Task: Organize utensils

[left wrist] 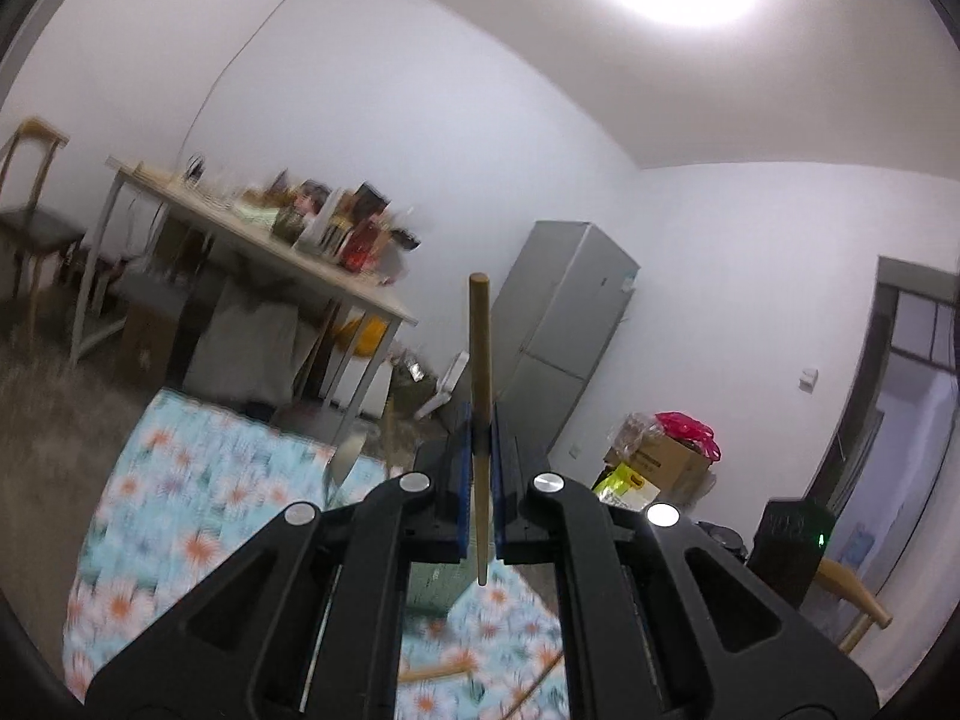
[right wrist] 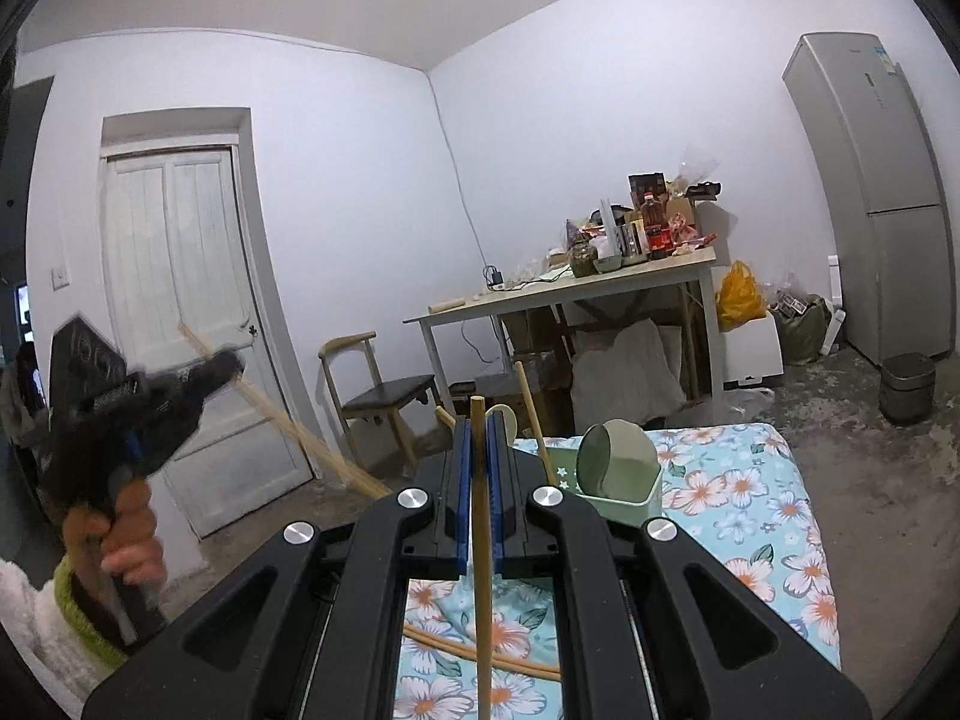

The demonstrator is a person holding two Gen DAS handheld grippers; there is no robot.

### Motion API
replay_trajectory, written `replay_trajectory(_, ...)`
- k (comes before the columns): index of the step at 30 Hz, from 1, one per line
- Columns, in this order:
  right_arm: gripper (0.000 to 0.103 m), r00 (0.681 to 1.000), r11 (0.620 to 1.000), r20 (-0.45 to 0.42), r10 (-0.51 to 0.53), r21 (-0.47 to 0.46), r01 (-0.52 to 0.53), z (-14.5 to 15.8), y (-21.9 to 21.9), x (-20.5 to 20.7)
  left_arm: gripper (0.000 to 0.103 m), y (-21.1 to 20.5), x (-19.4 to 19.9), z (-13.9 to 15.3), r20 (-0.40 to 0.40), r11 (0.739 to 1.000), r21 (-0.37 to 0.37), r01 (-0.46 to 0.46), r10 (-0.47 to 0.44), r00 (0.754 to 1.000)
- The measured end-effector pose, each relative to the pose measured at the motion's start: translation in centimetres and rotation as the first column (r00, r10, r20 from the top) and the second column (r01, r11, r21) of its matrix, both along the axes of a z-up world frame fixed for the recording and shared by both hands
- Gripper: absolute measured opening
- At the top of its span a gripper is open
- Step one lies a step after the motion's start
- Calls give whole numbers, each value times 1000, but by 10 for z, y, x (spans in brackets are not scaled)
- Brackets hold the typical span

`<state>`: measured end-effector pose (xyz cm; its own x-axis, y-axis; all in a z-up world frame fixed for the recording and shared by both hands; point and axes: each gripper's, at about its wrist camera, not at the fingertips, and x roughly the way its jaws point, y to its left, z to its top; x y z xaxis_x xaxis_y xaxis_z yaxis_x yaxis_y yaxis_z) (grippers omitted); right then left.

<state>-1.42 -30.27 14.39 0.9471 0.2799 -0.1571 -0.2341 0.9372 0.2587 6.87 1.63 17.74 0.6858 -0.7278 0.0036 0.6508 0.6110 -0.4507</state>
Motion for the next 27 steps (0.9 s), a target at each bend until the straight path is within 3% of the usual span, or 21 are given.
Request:
replay_trajectory(4,5,1000,1000,-8,3,7,-3,-6,-6,1,4,-29,17,15,64,998,52,-42,39,997)
replay_trajectory(8,5,1000,1000,-15,8,17,-8,-9,-13,4,4,-63,45,16,79,989,124,-82,73,994)
replay_trajectory(15,5,1000,999,-18,7,41,-6,-16,-26,11,4,-113,96,-9,22,966,233,-110,108,994)
replay_trajectory(20,5,999,999,-32,-2,51,3,-20,-31,17,6,-132,116,-29,-61,964,261,-55,73,995)
replay_trajectory(22,5,999,999,-36,-6,51,7,-21,-31,17,19,-130,116,-32,-69,967,250,-43,63,996)
replay_trajectory(24,5,999,999,-40,-5,54,8,-21,-31,19,43,-126,111,-31,-57,971,233,-52,68,996)
replay_trajectory(27,5,999,999,-39,-7,46,9,-18,-28,19,56,-118,100,-26,-26,973,223,-55,62,998)
